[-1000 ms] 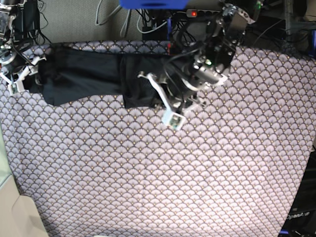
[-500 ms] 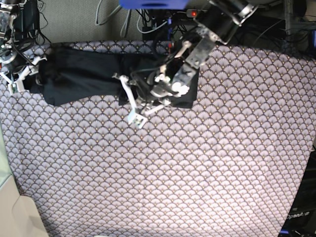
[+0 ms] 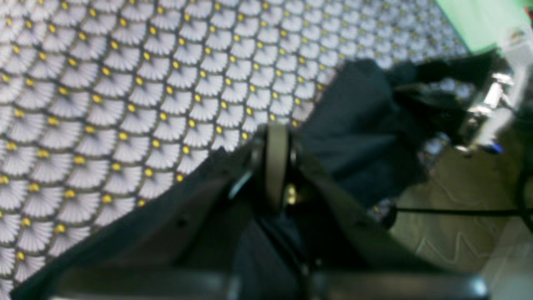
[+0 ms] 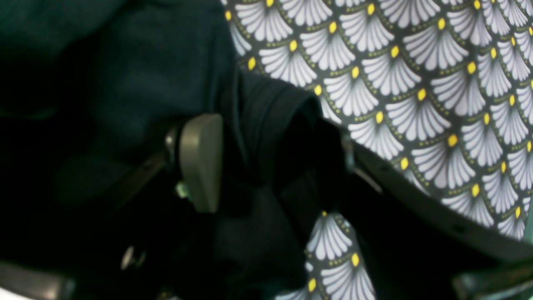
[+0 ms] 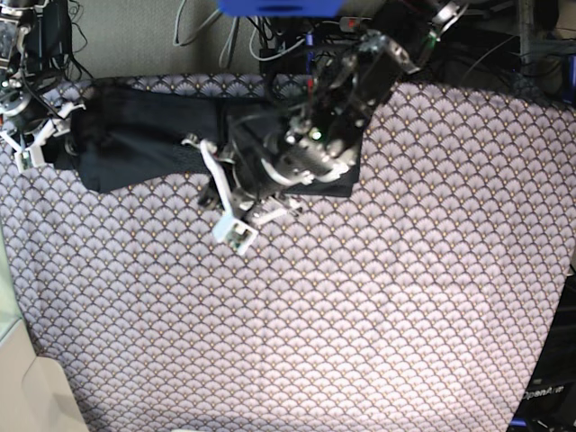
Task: Fold the T-shirt properly
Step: 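Raise the left gripper away from the folded shirt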
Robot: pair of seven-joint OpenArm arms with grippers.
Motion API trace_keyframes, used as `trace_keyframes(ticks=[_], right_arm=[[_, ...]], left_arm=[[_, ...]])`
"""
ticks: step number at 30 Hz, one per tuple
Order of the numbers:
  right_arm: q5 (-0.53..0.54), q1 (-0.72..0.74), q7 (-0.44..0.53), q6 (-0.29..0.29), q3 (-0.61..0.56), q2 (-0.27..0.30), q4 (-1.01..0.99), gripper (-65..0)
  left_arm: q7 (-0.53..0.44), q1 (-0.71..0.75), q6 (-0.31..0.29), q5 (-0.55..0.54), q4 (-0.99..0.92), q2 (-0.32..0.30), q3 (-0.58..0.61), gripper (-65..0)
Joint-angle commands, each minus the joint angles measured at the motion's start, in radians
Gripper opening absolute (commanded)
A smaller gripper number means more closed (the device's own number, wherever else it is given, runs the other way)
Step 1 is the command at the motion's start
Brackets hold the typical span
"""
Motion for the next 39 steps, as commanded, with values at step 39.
trace_keyframes(ticks=[39], right_arm=[[-0.011,-0.001,-0.017,0.000,0.032,0.031,0.050,-28.9]], left_arm=[[0.216,0.176,-0.007,-0.013,0.088,-0.232,-0.144,-65.0]])
